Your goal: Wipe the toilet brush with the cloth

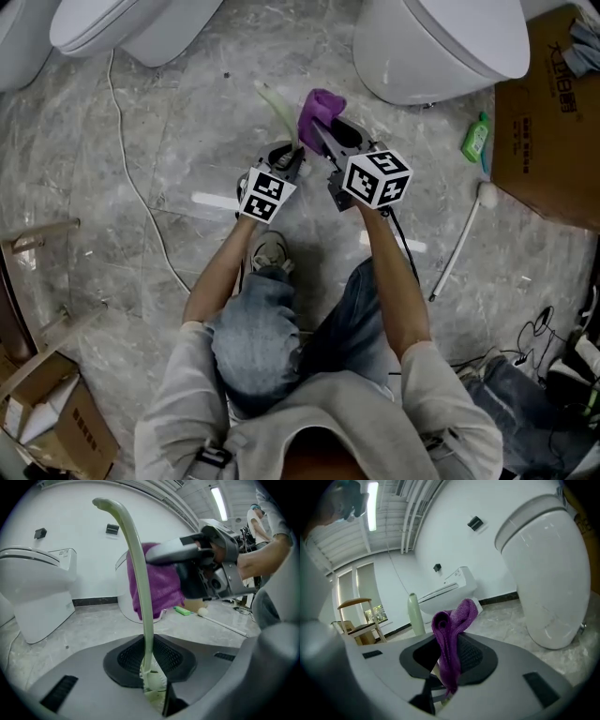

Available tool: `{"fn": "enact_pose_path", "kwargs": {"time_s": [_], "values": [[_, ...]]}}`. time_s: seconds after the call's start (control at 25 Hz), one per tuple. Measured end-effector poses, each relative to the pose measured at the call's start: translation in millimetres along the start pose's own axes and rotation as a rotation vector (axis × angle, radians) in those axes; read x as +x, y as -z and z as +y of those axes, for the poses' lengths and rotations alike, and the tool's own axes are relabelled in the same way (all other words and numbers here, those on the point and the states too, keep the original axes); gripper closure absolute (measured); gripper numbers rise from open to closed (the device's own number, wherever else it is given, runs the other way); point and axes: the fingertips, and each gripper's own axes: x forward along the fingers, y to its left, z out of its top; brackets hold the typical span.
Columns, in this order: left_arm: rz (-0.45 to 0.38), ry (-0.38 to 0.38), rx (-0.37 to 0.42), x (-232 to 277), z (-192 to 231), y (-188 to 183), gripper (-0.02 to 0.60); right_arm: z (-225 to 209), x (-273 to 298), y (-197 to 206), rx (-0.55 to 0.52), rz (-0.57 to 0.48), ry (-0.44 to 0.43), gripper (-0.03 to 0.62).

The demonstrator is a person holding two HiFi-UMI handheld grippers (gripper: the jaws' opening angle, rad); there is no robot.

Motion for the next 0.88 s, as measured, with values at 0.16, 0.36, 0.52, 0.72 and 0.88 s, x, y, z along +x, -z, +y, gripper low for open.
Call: {"fn": "enact_pose_path", "kwargs": {"time_s": [0.16, 0.36, 0.52, 0.72, 0.88], "values": [[0.003, -0.004, -0.001, 1.1, 1.4, -0.5, 0.515, 36.6, -8.6, -63.9, -0.133, -0.098, -0.055, 0.487], [0.001, 0.000, 0.000, 2.2, 0.4, -1.3, 0.515, 102.2, -19.7, -130.9, -0.283, -0.193, -0.161, 0.487], [0.004, -0.002, 0.000, 2.4, 0.9, -0.9, 0.515, 144.0, -21.7, -162.1, -0.370, -0.233, -0.228, 0.487], [0.011, -0.004, 0.000, 1.1, 0.8, -0.3, 0.515, 159.2, -7.3, -162.3, -0.381, -0.203, -0.243, 0.487], [0.015, -0.002, 0.001, 1.5, 0.8, -0.6, 0.515, 147.6, 3.1, -128.2, -0.339, -0.127, -0.233, 0.487]]}}
